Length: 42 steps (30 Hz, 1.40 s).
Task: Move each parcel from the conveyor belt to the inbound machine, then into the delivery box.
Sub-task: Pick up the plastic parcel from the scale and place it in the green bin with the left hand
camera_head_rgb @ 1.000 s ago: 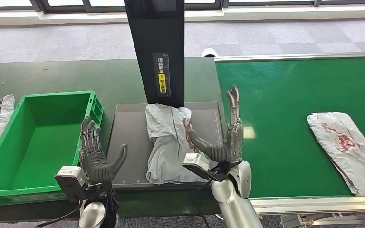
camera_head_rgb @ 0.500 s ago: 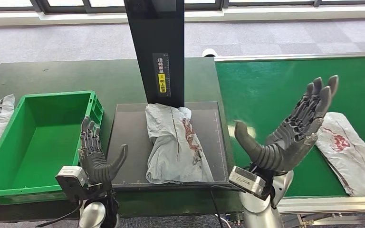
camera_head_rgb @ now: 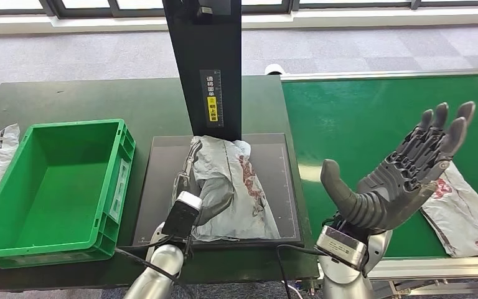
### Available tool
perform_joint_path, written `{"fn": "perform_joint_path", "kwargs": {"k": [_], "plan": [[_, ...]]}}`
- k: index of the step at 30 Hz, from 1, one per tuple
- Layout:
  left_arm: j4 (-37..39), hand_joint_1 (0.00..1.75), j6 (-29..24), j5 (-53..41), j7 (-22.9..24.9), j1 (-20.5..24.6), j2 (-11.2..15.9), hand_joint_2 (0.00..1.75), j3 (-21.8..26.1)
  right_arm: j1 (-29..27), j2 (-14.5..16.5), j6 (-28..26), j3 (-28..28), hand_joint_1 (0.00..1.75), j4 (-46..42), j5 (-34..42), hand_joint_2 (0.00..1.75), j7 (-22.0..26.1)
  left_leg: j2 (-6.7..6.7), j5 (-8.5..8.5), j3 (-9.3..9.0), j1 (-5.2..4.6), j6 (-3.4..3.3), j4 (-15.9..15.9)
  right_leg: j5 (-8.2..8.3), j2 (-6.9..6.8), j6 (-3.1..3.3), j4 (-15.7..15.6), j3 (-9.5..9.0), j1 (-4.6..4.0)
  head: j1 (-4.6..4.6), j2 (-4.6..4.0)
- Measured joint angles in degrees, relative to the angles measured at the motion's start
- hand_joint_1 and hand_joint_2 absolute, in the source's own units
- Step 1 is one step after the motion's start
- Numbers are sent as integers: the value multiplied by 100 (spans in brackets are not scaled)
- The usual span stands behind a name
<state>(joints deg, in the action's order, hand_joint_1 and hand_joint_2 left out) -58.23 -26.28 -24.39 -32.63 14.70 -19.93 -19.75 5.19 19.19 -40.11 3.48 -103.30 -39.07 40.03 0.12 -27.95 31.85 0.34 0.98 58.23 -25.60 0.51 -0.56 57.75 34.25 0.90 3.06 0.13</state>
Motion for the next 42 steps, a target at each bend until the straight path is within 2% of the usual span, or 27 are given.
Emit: {"fn": "perform_joint_path", "kwargs": {"k": [6,15,17,21,24,25,28,29,35,40,42], "plan": [[664,0,-74,115,260,551,-130,175,-340,4,0,0,-2,0,0,89,175,-1,-2,0,3,0,0,0,0,-1,0,0,0,0,0,0],[866,0,-114,111,447,705,-156,175,-448,4,0,0,-2,0,1,124,175,-1,-5,0,5,0,0,0,0,-1,0,0,0,0,1,0],[1199,0,-215,4,780,922,-177,175,-615,4,0,0,-2,0,1,151,175,-1,-5,0,5,1,0,-1,0,-2,0,0,0,0,1,0],[2229,12,-635,-617,2084,1498,-202,175,-1145,2,0,1,-7,0,0,222,175,-1,-5,0,5,1,0,-1,0,-1,0,0,0,0,1,0],[2502,17,-727,-789,2392,1620,-202,175,-1331,0,0,0,-17,0,0,242,175,-1,-5,0,4,1,0,0,0,-1,0,0,0,0,0,0],[2579,47,-749,-827,2453,1652,-202,175,-1385,-1,0,0,-21,0,-1,242,175,-1,-5,0,4,1,0,0,0,-1,0,0,0,0,0,0],[2735,165,-779,-880,2537,1712,-202,175,-1496,-2,0,0,-26,0,-2,242,175,-1,-5,0,4,1,0,0,0,-1,0,0,0,0,0,0],[2772,175,-785,-903,2568,1729,-202,175,-1521,-2,0,0,-27,0,-3,242,175,-1,-5,0,4,1,0,0,0,-1,0,0,0,0,0,0],[2959,175,-897,-1185,2926,1832,-200,175,-1696,-28,-3,0,-41,0,-55,244,175,-1,-5,0,4,1,0,-1,0,-1,0,0,-1,0,1,0],[3008,175,-1194,-1314,2876,1852,-197,175,-1729,-73,-8,0,-60,0,-83,231,175,-1,-5,0,4,1,0,-1,0,-1,0,0,-2,0,1,0],[2947,175,-1321,-1704,2875,1820,-185,175,-1681,-102,-13,0,-78,0,-91,213,175,-1,-6,0,5,1,-1,-1,0,-1,0,1,-2,1,1,0]]}}
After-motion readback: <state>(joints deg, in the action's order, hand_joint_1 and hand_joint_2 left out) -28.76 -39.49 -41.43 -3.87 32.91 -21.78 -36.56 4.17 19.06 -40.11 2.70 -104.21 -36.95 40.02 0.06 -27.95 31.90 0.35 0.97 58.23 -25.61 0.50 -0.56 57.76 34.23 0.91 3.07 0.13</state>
